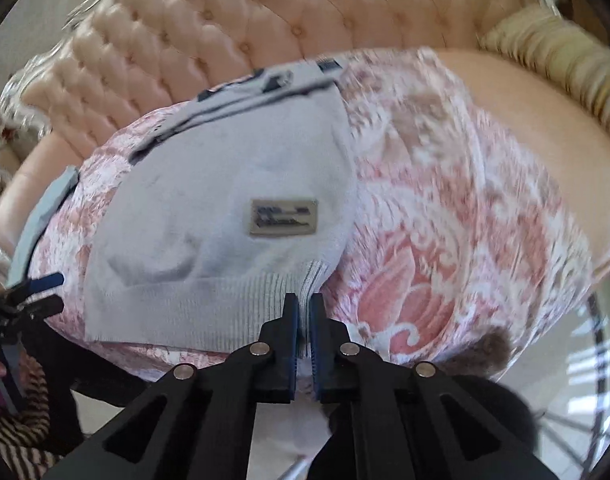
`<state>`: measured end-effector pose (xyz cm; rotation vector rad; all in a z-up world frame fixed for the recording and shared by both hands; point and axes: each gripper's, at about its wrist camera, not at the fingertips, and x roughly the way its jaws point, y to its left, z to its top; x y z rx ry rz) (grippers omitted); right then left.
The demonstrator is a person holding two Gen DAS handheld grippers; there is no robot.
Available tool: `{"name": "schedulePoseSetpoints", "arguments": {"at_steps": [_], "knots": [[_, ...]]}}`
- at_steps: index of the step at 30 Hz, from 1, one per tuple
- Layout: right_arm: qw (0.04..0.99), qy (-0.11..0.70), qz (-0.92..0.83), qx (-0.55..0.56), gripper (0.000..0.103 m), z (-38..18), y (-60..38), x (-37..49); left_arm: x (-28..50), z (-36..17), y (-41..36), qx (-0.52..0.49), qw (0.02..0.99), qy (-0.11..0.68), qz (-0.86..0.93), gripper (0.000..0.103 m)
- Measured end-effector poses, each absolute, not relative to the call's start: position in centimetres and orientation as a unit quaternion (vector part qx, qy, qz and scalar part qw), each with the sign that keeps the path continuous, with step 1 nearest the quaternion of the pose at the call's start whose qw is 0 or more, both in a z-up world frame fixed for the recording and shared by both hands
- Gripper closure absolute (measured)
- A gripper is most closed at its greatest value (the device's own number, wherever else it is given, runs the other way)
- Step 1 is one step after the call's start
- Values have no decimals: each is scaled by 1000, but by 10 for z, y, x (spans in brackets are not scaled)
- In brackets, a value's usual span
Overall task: Fold clothes
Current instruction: 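Grasp the ribbed hem of the folded sweatshirt with both grippers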
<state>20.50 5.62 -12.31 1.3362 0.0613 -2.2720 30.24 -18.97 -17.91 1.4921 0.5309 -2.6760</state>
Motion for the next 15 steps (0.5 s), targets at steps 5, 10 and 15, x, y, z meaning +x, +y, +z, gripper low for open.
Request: {"name": "schedulePoseSetpoints", "arguments": {"at_steps": [5,10,15], "knots": [[267,14,-838,475,98,-112,53,207,304,-183,-192,480,5,197,-855,0],[275,-6,-839,469,98,-111,55,207,308,-187,-203,465,-28,276,-841,0],[277,-23,-836,474,98,-115,60,204,304,-180,-194,452,-60,291,-841,0]]}}
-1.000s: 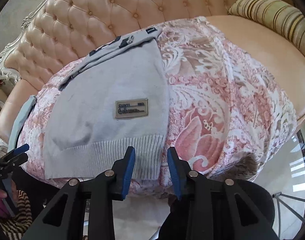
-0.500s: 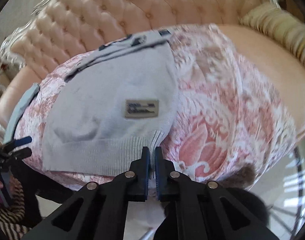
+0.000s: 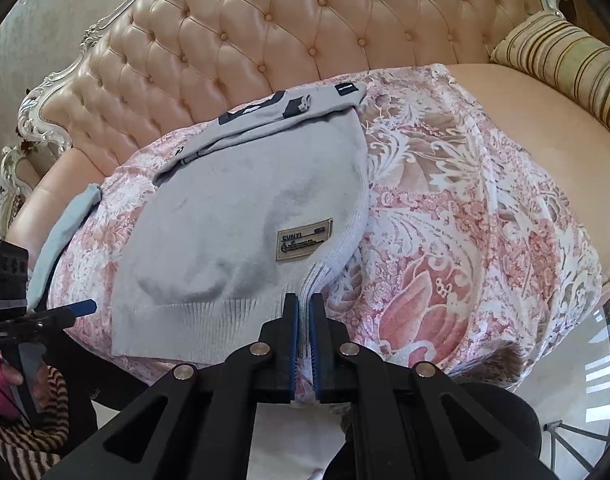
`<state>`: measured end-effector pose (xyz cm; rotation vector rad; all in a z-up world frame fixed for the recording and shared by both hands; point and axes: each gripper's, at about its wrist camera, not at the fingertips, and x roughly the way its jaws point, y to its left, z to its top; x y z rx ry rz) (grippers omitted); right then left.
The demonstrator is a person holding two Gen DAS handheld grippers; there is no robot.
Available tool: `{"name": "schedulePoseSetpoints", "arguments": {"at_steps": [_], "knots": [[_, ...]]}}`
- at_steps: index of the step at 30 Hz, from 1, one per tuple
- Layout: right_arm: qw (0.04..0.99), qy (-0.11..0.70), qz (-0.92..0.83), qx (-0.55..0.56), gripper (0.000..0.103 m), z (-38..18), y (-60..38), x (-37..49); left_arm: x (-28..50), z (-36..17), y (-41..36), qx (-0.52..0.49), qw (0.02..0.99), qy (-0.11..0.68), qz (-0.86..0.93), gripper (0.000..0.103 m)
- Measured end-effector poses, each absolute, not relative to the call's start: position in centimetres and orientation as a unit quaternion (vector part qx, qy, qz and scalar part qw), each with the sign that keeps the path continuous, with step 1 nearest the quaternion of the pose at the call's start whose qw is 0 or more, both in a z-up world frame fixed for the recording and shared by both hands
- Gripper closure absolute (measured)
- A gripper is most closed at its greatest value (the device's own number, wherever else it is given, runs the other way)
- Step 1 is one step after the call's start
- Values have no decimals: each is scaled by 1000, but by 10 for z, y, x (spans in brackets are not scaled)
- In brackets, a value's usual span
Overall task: Fold clothes
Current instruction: 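Grasp the ribbed hem of the folded sweatshirt with both grippers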
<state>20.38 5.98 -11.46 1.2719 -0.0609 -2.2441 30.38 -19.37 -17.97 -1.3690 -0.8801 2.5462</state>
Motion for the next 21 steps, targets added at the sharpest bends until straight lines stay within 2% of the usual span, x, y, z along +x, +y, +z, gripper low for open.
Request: {"name": "schedulePoseSetpoints", "arguments": {"at_steps": [5,6,8,9,19,21], "knots": [[274,-36,-833,479,98,-120,65,203,297,-193,-183,-483,72,-294,821,1],[274,-38,-833,480,98,-121,66,203,298,-196,-182,-489,74,-297,817,3],[273,-42,-832,481,98,-122,67,202,298,-200,-180,-497,73,-299,811,15],[273,-43,-832,481,98,-123,68,202,298,-201,-180,-501,71,-299,809,16],[274,-49,-832,480,98,-123,68,203,298,-211,-182,-513,62,-310,798,19],[274,-49,-832,480,98,-123,68,203,299,-211,-184,-512,58,-312,799,35]]}}
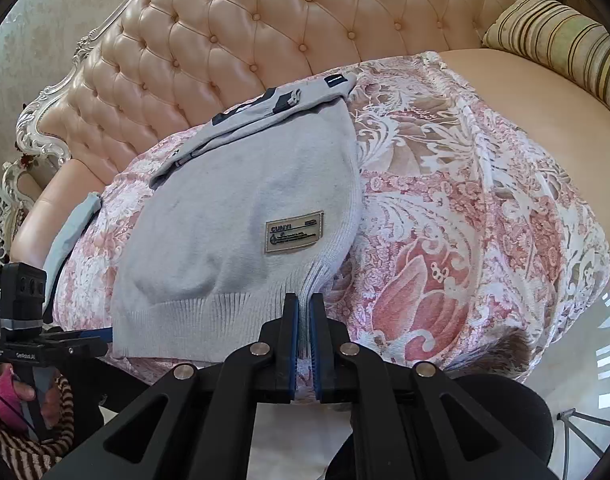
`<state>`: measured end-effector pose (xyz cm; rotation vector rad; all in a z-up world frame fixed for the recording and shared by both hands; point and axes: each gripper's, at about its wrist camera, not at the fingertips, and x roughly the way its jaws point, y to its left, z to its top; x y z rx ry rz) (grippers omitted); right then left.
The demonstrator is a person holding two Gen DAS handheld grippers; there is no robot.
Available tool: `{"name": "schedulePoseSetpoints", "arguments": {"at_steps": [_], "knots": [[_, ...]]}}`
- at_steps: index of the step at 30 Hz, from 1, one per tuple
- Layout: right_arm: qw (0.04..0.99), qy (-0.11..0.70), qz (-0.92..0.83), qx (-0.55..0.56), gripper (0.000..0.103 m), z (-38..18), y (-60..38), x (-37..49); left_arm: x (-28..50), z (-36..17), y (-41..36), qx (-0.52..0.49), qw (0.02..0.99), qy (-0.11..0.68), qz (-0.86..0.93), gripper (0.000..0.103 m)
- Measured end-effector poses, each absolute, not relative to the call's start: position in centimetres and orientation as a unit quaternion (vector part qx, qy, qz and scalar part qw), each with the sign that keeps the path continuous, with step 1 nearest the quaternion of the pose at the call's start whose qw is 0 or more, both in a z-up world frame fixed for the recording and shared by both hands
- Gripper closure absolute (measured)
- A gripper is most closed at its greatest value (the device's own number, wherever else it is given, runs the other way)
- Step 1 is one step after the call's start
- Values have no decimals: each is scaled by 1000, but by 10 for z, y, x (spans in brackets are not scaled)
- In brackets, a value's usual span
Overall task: Fold clothes
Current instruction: 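Grasp the ribbed hem of the folded sweatshirt with both grippers, then lift the hem with both grippers and fold it toward the collar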
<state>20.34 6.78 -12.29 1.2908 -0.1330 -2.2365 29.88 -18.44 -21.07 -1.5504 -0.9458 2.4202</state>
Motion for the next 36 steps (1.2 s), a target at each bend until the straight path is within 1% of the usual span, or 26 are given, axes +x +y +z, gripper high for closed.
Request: {"name": "schedulePoseSetpoints", "arguments": {"at_steps": [2,4,6,9,11,12,14,19,25,29,33,36], "knots": [[275,-52,-831,482,98,-124,68,203,299,-211,-187,-512,55,-312,798,61],[274,-55,-830,483,98,-124,69,202,298,-214,-190,-515,51,-317,794,67],[273,-56,-830,484,98,-124,69,202,299,-214,-192,-517,45,-317,794,68],[272,-55,-830,484,98,-124,68,202,300,-212,-189,-525,24,-295,798,69],[272,-55,-830,484,98,-124,68,203,301,-210,-188,-532,8,-281,799,79],[271,-56,-830,485,98,-124,68,203,301,-210,-188,-534,6,-278,798,81],[272,-58,-829,485,98,-124,68,202,302,-211,-188,-536,9,-278,797,89],[274,-58,-827,487,98,-124,67,202,305,-207,-192,-527,18,-288,799,93],[268,-56,-828,490,97,-125,67,203,307,-189,-191,-507,35,-280,815,94],[277,-58,-829,482,98,-122,67,205,306,-189,-199,-500,39,-316,805,94],[292,-87,-822,481,98,-122,72,202,307,-191,-209,-490,45,-355,794,94],[300,-108,-820,474,98,-118,77,201,308,-190,-213,-485,47,-363,794,94]]}}
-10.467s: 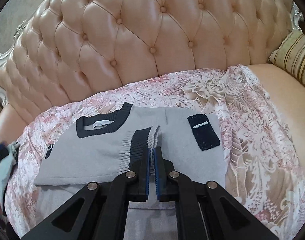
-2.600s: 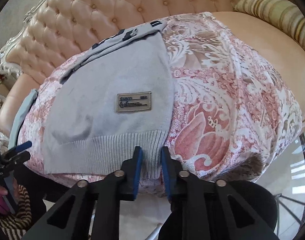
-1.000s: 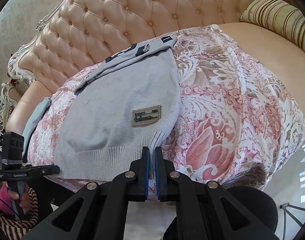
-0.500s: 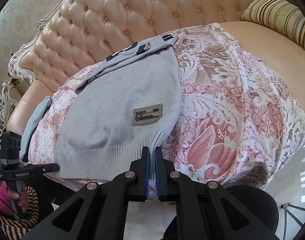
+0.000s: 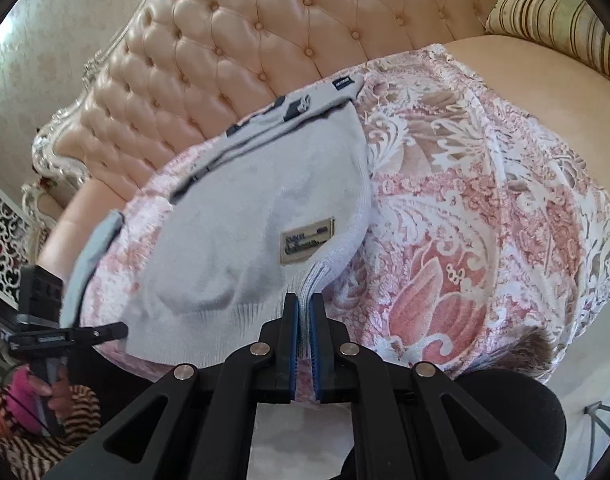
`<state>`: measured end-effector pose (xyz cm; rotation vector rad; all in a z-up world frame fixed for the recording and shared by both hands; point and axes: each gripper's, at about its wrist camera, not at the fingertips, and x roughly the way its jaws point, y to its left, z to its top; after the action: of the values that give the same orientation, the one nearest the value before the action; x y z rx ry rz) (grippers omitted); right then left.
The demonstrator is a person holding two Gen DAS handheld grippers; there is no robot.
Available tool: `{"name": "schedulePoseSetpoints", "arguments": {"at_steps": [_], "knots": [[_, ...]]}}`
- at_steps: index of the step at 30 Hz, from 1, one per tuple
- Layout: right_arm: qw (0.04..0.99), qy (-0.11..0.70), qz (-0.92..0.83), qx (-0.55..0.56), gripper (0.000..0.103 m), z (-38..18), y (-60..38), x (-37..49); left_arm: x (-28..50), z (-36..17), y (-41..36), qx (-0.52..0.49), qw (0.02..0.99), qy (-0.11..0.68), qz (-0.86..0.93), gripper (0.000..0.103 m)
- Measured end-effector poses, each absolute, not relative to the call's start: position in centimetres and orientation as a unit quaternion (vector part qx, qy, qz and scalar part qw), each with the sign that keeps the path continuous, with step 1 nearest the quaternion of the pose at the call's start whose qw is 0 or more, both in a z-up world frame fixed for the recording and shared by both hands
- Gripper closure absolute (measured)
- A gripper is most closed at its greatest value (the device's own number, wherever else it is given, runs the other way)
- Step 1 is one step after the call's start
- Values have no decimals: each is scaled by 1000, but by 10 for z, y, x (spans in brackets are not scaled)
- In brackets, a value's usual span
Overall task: Fold clothes
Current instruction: 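Lift the hem with both grippers and fold it toward the collar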
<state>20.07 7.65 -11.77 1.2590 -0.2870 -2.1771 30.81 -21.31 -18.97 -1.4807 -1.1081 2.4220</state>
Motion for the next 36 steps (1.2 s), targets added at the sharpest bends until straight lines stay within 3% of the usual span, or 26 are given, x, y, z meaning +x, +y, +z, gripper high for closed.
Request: {"name": "schedulePoseSetpoints", "arguments": {"at_steps": [13,21,36], "knots": [[322,-127,-838,422,98,-61,65,177,284,-134,-240,-409,52,-394,822,94],[324,-119,-849,399,98,-39,28,103,224,-122,-295,-360,22,-432,827,94],[305,-111,-865,384,98,-30,-43,-30,103,-113,-377,-334,-6,-428,840,94]]}}
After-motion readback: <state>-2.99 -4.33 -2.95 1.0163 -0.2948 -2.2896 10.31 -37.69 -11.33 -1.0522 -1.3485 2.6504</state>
